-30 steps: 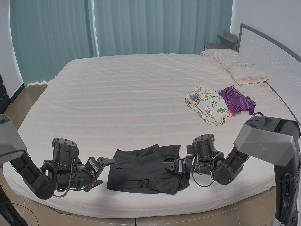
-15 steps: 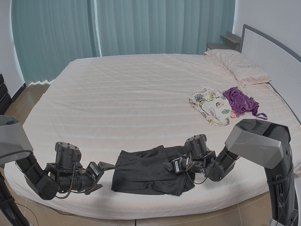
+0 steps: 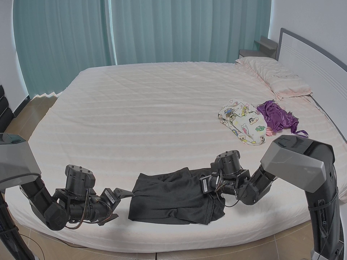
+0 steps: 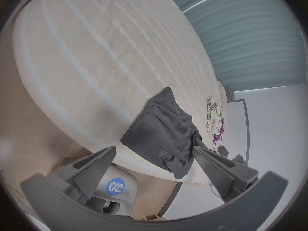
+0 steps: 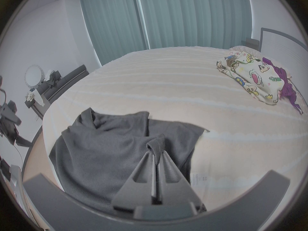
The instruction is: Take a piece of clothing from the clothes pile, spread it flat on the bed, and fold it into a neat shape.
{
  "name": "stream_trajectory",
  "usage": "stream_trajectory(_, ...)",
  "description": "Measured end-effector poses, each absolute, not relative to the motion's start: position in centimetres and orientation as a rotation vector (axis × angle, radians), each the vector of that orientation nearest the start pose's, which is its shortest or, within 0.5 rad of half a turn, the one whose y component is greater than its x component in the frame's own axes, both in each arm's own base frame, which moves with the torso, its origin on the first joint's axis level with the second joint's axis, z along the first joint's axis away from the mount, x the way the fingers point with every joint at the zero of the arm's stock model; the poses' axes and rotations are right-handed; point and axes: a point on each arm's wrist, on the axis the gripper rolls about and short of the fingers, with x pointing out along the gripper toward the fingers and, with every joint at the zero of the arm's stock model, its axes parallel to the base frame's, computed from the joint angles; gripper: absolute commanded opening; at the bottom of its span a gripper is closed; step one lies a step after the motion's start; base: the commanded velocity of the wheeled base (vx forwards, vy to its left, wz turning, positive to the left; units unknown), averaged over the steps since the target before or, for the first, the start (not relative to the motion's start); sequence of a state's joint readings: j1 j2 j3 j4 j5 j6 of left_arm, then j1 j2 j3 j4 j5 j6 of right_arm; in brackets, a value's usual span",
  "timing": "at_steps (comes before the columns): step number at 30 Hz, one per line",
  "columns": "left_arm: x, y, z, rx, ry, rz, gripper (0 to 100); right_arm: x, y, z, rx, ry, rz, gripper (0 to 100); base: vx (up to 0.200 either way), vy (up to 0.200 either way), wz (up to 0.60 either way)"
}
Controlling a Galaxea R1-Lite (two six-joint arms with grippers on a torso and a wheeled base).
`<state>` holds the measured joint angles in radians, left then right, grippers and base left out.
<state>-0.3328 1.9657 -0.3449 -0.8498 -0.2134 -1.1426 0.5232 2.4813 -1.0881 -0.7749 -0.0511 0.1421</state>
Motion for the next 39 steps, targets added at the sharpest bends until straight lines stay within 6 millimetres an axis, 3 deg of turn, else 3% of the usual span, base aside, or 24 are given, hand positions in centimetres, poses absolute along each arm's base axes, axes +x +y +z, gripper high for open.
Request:
stream_trajectory(10,24.0,-8.8,2.6,-1.007,0.986,-0.011,100,40.2,19.6,-0.6,0.051,0.524,0.373,0,0.000,0.000,0.00)
stream_trajectory(17,24.0,-8.8,2.6,-1.007,0.988,-0.010,100,41.3,19.5,-0.8,0.185,0.549,0.408,0,0.000,0.000,0.00)
stream_trajectory(18,24.0,-8.8,2.5,-1.007,0.988,-0.009,100,41.3,19.5,-1.0,0.190,0.554,0.410,100,0.000,0.000,0.00)
stream_trajectory(27,24.0,-8.8,2.3,-1.005,0.994,-0.006,100,42.0,19.2,-2.2,0.248,0.623,0.366,100,0.000,0.000,0.00)
stream_trajectory(35,24.0,-8.8,2.2,-1.005,0.996,-0.002,100,42.7,18.1,-0.8,0.399,0.612,0.301,100,0.000,0.000,0.00)
stream_trajectory(39,24.0,-8.8,2.2,-1.004,0.998,-0.002,100,41.5,17.4,-0.3,0.429,0.645,0.287,100,0.000,0.000,0.00)
